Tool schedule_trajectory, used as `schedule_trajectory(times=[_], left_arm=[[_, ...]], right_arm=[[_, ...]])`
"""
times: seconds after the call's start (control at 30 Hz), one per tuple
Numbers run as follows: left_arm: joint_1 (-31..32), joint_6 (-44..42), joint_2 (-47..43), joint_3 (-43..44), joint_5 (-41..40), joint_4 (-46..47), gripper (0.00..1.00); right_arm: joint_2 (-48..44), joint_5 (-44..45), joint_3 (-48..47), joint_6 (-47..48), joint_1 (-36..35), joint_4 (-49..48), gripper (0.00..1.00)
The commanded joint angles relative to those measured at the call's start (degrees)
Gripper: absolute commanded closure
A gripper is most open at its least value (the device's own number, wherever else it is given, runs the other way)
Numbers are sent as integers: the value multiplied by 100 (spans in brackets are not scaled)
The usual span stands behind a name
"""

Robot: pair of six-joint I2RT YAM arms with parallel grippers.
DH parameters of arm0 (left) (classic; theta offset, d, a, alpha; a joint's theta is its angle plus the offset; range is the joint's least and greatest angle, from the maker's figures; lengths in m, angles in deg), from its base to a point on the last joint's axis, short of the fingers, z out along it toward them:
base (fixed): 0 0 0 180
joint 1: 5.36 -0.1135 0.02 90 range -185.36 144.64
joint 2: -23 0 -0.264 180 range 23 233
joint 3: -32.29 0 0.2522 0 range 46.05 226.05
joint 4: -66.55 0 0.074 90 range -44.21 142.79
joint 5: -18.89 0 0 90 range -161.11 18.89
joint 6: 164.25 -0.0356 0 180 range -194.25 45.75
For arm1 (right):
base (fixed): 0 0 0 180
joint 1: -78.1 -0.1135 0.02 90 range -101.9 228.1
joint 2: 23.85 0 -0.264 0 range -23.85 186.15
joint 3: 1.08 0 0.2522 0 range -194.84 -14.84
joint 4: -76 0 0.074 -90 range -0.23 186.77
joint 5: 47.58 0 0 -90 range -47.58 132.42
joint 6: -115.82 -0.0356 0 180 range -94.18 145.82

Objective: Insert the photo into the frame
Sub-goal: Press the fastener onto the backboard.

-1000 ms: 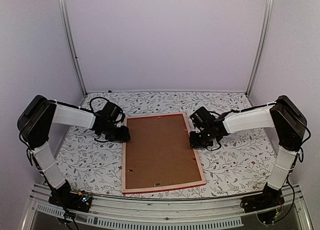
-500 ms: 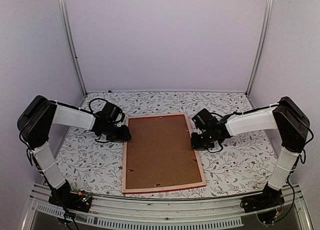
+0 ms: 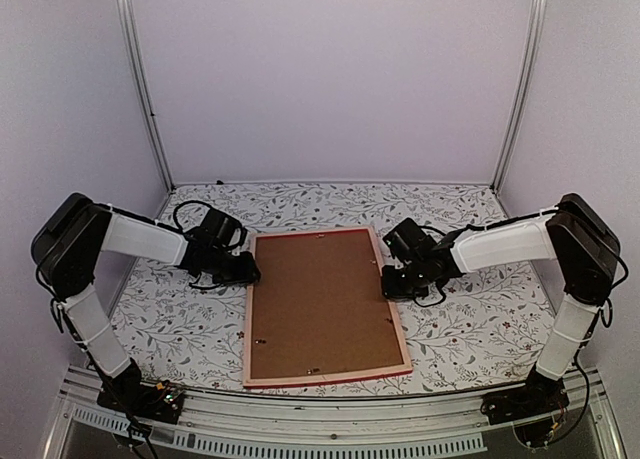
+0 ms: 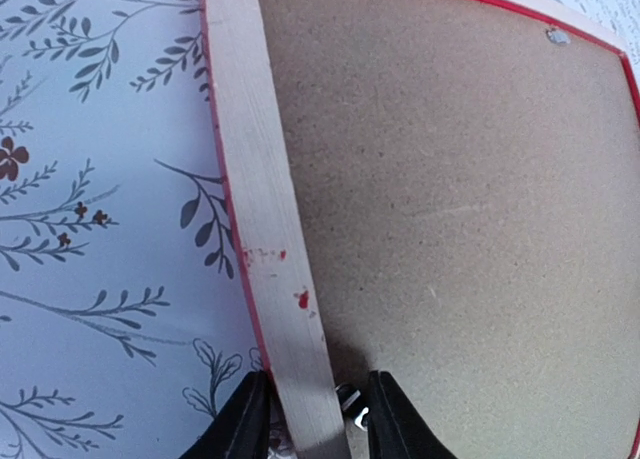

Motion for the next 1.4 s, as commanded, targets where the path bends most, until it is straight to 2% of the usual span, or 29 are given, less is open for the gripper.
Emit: schedule_trajectory(times=[0.0, 0.1, 0.23, 0.37, 0.7, 0.9, 1.37], left_arm=[[-61, 140, -34, -251, -205, -133, 68], [-109, 195, -45, -323, -96, -27, 66], [-179, 281, -44, -308, 214, 57, 51], [-222, 316, -165, -316, 173, 42, 42], [-322, 259, -125, -442, 106, 46, 50], [-272, 133, 67, -355, 25, -50, 51], [144, -185, 188, -84, -1071, -746, 58]], right_arm=[[-6, -52, 208, -252, -109, 366, 85], [-57, -32, 311, -425, -200, 277, 85], [-92, -12, 356, -628, -307, 208, 86], [-115, 4, 392, -725, -343, 162, 86], [-125, -3, 413, -700, -341, 142, 86], [-134, 14, 417, -683, -341, 155, 86], [-78, -3, 412, -657, -342, 130, 86]])
